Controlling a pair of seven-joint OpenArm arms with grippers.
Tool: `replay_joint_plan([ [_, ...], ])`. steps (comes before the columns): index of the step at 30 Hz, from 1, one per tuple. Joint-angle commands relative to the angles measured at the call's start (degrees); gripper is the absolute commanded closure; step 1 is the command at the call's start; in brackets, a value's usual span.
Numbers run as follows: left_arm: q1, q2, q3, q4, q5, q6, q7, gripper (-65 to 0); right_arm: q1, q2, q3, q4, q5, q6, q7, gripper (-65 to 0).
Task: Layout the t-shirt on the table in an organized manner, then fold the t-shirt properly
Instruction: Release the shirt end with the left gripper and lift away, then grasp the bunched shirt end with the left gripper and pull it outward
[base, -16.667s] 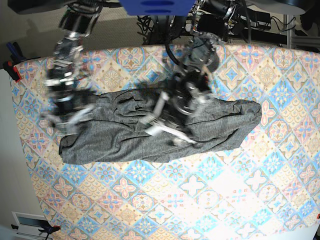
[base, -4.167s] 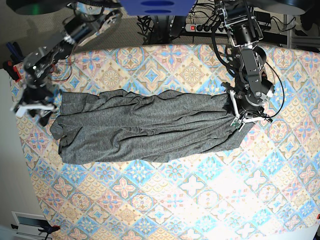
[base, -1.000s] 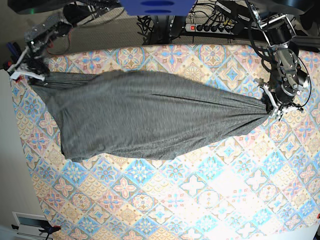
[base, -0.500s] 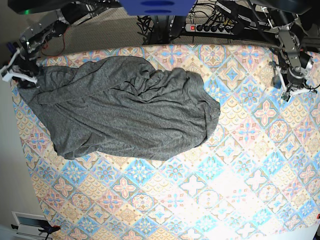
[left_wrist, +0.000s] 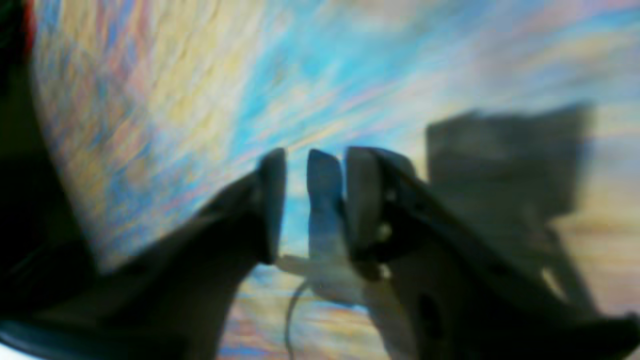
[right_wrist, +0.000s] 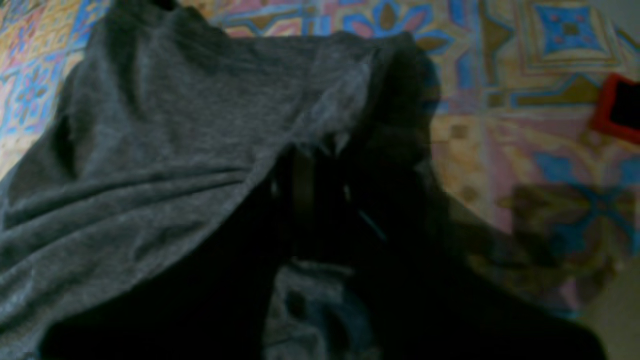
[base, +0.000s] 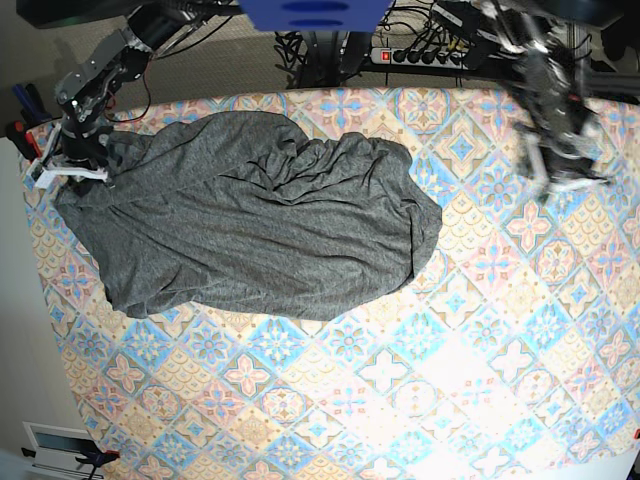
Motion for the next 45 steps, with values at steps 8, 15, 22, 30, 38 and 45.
replay_joint_plan([
  [8,2.5,9.7,13.6,19.8,-6.6,0.8,9.7,-29.5,0.5,0.9,-1.6,0.6,0.5,0.4,1.3,-0.4],
  [15,2.6,9.4,13.8,19.8,-26.2,0.8,23.9,-28.5,0.2,0.9,-2.7,-1.5,-0.4,0.4,1.3,0.0],
  [22,2.6,4.1,14.9,19.3,-57.5,0.8,38.4,-28.5,0.6,0.9,-3.9,-2.7,-5.7,0.4,1.5,0.0],
  [30,2.6,3.3,15.5,18.0,-66.2,0.8,43.6,-28.5,0.2,0.9,-8.8,-2.7,-5.9,0.4,1.6,0.0],
  [38,3.0,2.8,14.7,5.5,-75.3,0.8,42.9,-28.8,-0.8,0.9,-8.8,-2.8,-6.0,0.4,1.3,0.0],
  [45,3.3,-0.9,16.0,-4.5,-77.9,0.8,36.3,-28.9,-1.5,1.1,-8.8,-2.8,-6.0,0.4,1.5,0.0],
])
